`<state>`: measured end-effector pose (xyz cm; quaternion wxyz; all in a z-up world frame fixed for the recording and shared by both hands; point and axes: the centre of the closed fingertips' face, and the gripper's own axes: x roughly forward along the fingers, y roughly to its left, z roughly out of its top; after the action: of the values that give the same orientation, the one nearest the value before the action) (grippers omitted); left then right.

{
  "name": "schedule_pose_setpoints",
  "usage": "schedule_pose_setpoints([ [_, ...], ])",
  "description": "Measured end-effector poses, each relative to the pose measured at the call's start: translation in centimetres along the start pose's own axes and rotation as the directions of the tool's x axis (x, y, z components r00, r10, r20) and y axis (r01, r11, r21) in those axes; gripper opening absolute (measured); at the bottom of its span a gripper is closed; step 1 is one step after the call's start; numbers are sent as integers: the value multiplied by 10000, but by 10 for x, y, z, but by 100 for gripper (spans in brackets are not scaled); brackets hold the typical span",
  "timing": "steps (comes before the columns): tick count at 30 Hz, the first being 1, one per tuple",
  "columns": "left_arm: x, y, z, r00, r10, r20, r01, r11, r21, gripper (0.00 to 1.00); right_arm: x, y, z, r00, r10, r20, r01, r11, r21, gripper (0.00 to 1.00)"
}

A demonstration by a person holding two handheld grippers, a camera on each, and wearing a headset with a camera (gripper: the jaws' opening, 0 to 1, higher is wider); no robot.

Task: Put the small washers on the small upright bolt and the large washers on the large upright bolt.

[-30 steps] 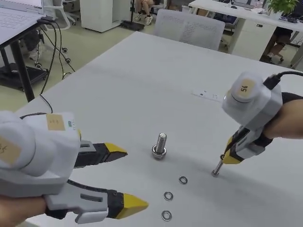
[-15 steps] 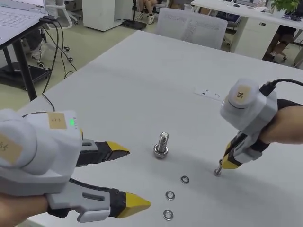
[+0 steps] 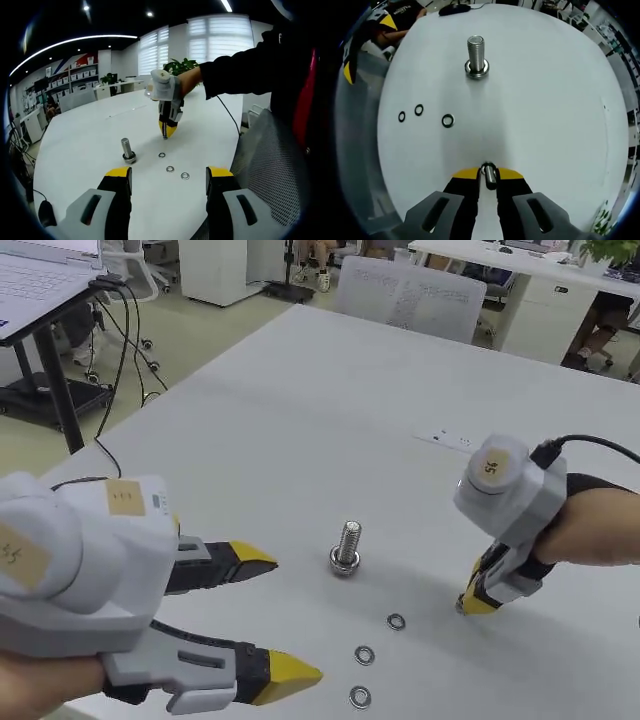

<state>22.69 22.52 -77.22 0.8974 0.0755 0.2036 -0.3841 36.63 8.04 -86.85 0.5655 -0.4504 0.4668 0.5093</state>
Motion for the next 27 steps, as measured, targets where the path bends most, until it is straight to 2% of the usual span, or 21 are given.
schedule_pose_setpoints([
  [15,1,1,-1,10000,16,-6,-16,10000,-12,59,8,-5,-2,9999,34,-98,-35,10000,-52,15],
  [27,4,0,0,10000,-17,6,17,10000,58,59,-8,-13,-4,9996,-274,122,274,9996,-22,24],
])
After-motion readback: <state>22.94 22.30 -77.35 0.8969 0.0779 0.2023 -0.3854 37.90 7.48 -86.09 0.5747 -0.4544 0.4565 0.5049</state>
